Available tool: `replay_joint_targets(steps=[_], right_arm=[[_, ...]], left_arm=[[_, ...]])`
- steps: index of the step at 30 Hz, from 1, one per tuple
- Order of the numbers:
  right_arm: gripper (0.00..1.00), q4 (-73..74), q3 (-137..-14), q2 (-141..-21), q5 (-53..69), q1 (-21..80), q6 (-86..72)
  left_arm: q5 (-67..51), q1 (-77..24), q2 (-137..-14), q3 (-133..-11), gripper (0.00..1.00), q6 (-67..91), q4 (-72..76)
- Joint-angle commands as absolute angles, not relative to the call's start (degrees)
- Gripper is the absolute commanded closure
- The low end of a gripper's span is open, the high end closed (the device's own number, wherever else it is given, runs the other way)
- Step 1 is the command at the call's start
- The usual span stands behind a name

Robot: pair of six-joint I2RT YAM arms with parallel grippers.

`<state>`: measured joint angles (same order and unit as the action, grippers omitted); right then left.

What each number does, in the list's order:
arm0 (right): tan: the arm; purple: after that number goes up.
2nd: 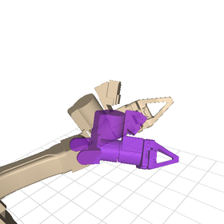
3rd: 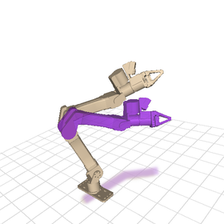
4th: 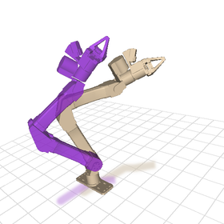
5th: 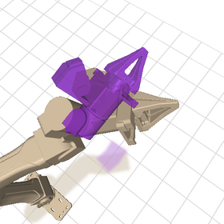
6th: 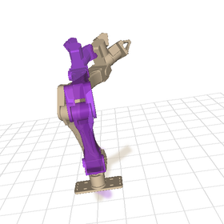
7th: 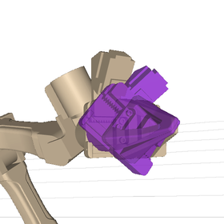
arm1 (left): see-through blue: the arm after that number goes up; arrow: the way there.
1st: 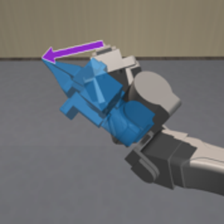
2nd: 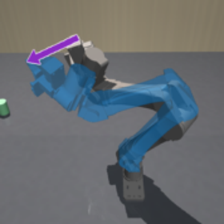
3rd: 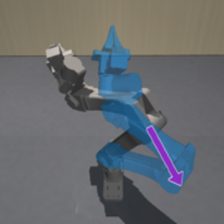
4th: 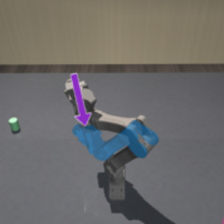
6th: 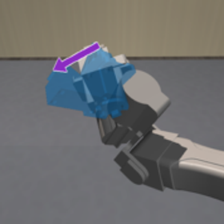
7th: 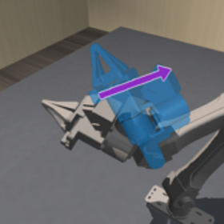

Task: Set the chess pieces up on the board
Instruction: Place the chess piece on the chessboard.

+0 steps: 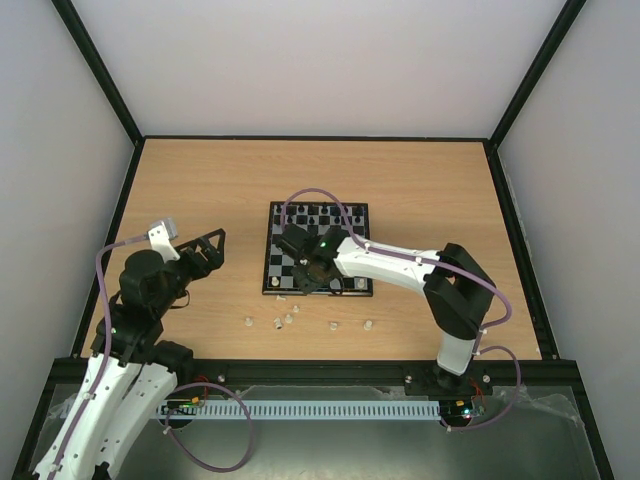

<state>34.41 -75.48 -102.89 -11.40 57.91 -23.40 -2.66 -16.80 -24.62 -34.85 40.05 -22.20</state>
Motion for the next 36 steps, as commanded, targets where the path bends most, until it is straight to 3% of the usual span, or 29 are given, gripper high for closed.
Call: replay_joint_targets(steps=[1,26,36], right_arm=[[0.84,36.0,-77.12,-104.32,-10.48,57.74,-22.25],[0.84,33.43,-77.13,-107.83,-8.88,55.29,-21.35],[0.73,33.31,-76.85,-105.84,-7.52,55.28,-21.58]], left_arm=[[-2.53,-16.52,-25.17,-34.38,0.0,39.46,-20.11],[-2.38,-16.5,-25.94,-33.11,0.0,39.53,-18.86],[-2.37,-16.51,-25.92,-33.04,0.0,39.64,-18.94]])
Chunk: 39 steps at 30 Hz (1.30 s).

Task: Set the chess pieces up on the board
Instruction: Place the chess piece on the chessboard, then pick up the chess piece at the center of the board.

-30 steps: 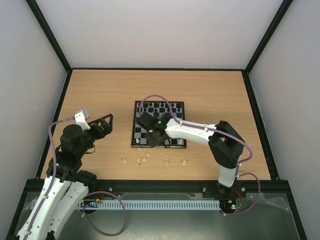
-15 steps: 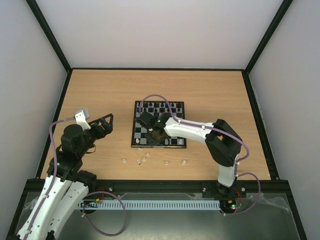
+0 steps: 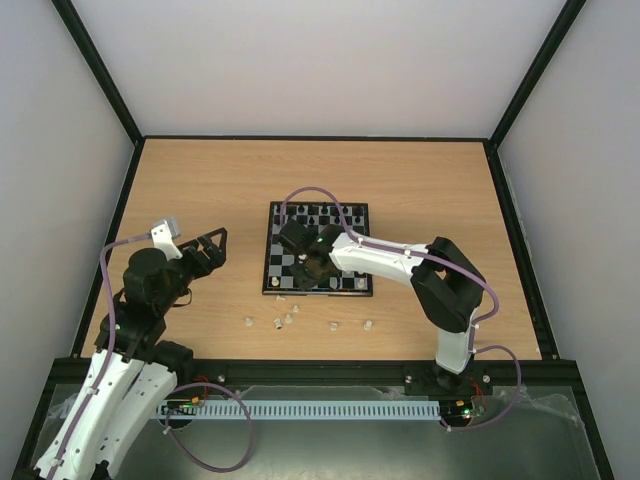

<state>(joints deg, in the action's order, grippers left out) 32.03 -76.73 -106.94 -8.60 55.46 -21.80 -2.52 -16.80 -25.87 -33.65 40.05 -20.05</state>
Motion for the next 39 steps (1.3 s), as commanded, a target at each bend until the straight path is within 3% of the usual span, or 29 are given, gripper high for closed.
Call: replay_joint_targets(steps=[1,12,22,39], right_arm=[[0.72,33.45,-76.9,-105.25,-7.48,55.26,-21.66],[0.6,34.71,-72.94,-96.11,-8.21,58.3,-24.5],[0.65,31.69,-72.27,-101.45,-7.39,65.38,-27.52],[0.69,31.19,-74.86,-108.65,-7.25,66.27,-27.82]], left_arm=[[-2.37,-16.48,-25.92,-32.98,0.01,39.68,-18.97],[-2.98,-16.44,-25.71,-32.31,0.01,40.28,-18.64],[-3.17,-16.52,-24.28,-32.65,0.0,40.62,-19.57],[-2.46,-16.48,-23.18,-33.94,0.0,40.09,-21.4]])
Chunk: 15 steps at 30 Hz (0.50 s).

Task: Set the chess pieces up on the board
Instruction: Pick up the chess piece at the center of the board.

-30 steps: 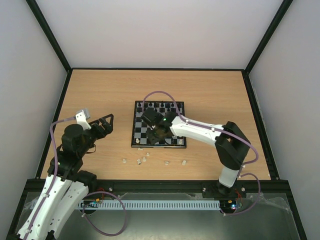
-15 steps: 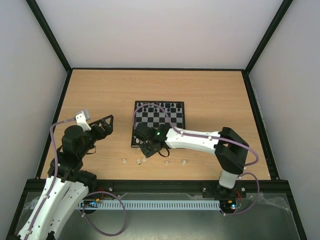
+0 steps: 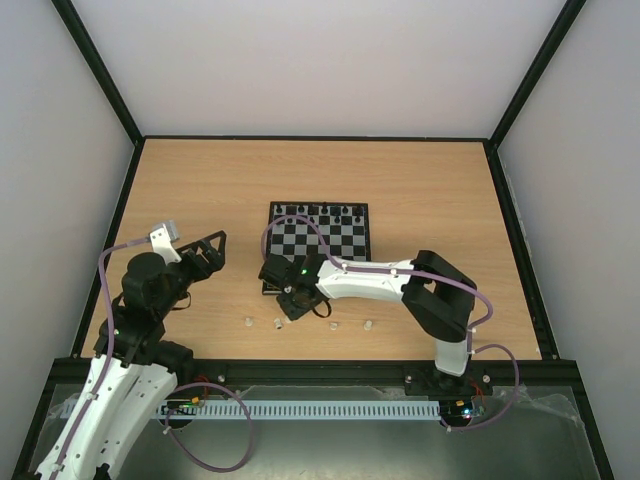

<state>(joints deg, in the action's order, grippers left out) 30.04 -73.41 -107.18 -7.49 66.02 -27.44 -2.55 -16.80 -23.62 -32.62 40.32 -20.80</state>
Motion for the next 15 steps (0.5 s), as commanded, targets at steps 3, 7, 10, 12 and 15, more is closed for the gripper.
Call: replay_joint_targets(steps=[3,7,10,12,15], right_arm=[[0.7,31.1,-75.33,-109.29,-6.99,66.31,-27.69],[0.73,31.29,-76.07,-110.21,-7.13,66.27,-27.45],[0.74,31.37,-76.6,-110.77,-7.23,66.27,-27.34],[0.75,31.45,-76.98,-111.14,-7.29,66.29,-27.2],[0.77,31.87,-77.58,-111.88,-7.46,66.31,-27.01]], left_arm=[[-2.38,-16.52,-23.2,-34.17,0.01,39.91,-21.53],[-2.37,-16.48,-23.27,-34.28,0.01,39.82,-21.52],[-2.36,-16.46,-23.25,-34.33,0.01,39.87,-21.53],[-2.29,-16.52,-23.25,-34.36,0.01,39.73,-21.54],[-2.25,-16.52,-23.29,-34.41,0.01,39.64,-21.54]])
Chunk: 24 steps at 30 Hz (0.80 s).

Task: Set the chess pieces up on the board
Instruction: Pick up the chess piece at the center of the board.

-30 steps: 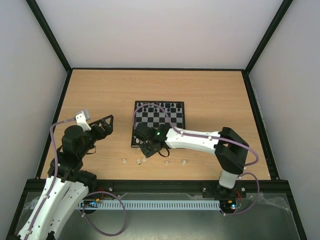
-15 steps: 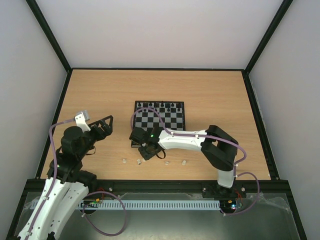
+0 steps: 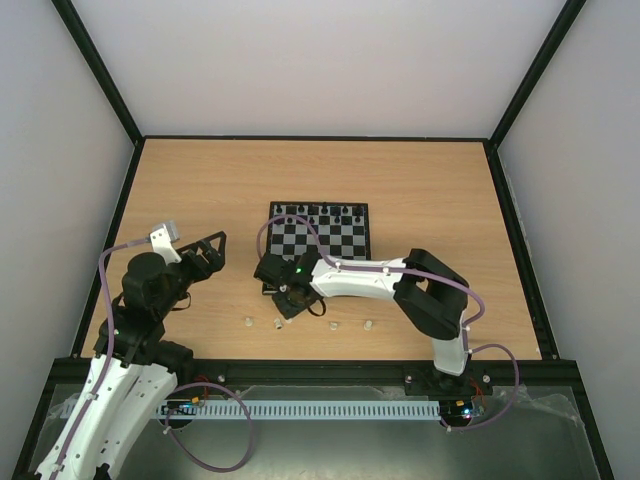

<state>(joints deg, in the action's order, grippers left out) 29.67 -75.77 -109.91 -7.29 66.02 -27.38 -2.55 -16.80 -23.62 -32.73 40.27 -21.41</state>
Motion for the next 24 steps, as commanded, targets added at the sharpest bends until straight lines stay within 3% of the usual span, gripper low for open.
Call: replay_joint_targets(steps=[1,9,17,24], right_arm=[[0.77,32.02,-77.7,-112.09,-7.55,66.28,-26.99],[0.79,33.13,-77.94,-112.81,-8.72,66.34,-27.37],[0.9,33.53,-76.96,-110.44,-9.91,66.19,-27.86],[0.92,35.02,-75.65,-104.61,-11.93,64.51,-27.87]], left_arm=[[-2.2,-16.52,-23.27,-34.45,0.01,39.68,-21.61],[-2.11,-16.48,-23.46,-34.41,0.0,39.56,-21.6],[-3.43,-16.45,-24.68,-33.24,0.0,39.6,-20.3],[-7.6,-16.52,-25.76,-31.17,0.01,39.75,-17.29]])
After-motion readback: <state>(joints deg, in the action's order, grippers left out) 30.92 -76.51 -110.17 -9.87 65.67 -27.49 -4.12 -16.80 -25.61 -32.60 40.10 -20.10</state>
